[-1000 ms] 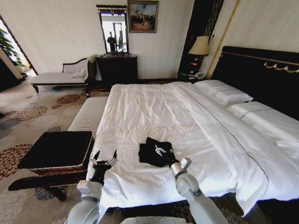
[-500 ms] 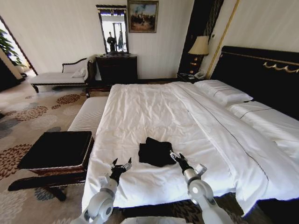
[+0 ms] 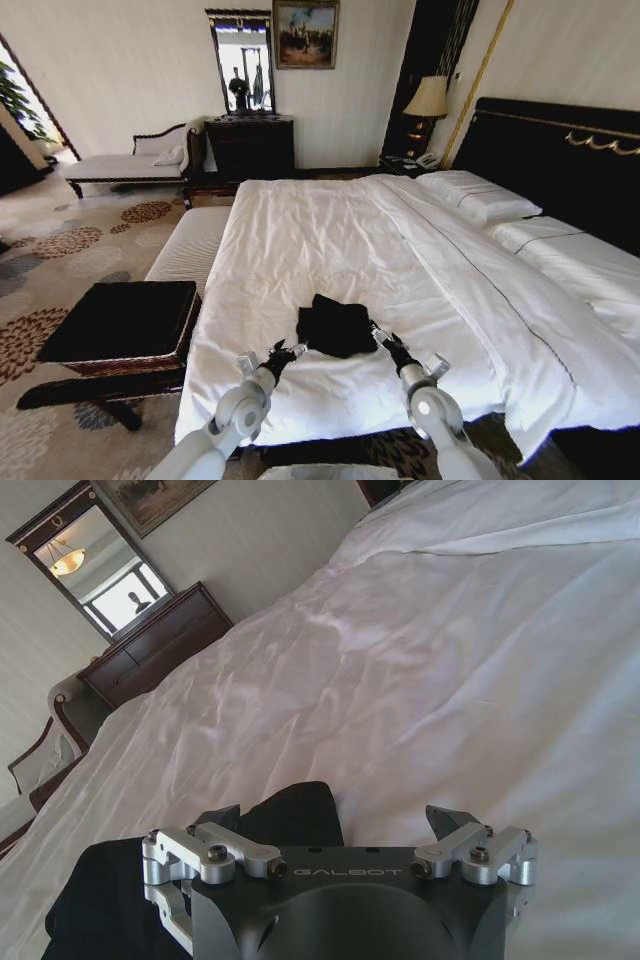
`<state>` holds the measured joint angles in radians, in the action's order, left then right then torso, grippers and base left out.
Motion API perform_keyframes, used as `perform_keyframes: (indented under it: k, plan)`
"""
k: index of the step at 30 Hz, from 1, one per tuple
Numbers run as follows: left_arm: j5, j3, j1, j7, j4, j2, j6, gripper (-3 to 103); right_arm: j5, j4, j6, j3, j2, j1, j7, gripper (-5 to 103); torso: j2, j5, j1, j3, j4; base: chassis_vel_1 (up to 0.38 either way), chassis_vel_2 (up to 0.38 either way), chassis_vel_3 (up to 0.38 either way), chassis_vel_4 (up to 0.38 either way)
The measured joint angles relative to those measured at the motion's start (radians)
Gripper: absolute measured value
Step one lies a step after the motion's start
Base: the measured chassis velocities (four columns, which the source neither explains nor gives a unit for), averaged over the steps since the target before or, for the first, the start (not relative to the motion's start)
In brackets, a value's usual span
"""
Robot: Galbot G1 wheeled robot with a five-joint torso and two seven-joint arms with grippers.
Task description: Fold the clothes on the bed and place them into the basket.
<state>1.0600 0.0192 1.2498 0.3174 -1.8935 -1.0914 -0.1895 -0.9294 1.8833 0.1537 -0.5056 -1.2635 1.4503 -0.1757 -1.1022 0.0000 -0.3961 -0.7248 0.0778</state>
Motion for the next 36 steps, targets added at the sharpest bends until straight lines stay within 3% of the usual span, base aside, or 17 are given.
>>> perform_keyframes:
  k: [6, 13, 18, 36]
  plan:
    - [0.011, -0.004, -0.006, -0.007, 0.031, -0.011, -0.003, 100, -0.011, -0.010, 0.008, -0.003, 0.015, -0.012, -0.005, 100, 0.000, 0.0000, 0.000, 0.000, -0.0001, 0.000, 0.000, 0.000, 0.000]
    - [0.040, 0.001, -0.059, -0.008, 0.069, -0.052, -0.005, 100, -0.094, -0.015, 0.044, -0.001, 0.001, -0.010, -0.039, 100, 0.000, 0.0000, 0.000, 0.000, 0.0000, 0.000, 0.000, 0.000, 0.000]
    - [0.119, 0.004, -0.090, 0.001, 0.097, -0.086, -0.015, 100, -0.131, -0.042, 0.055, 0.008, 0.000, -0.023, -0.045, 100, 0.000, 0.0001, 0.000, 0.000, 0.0002, 0.000, 0.000, 0.000, 0.000]
    - [0.120, 0.026, -0.119, 0.002, 0.149, -0.140, -0.024, 100, -0.281, -0.083, 0.083, 0.058, -0.032, -0.078, -0.062, 100, 0.000, 0.0000, 0.000, 0.000, 0.0000, 0.000, 0.000, 0.000, 0.000]
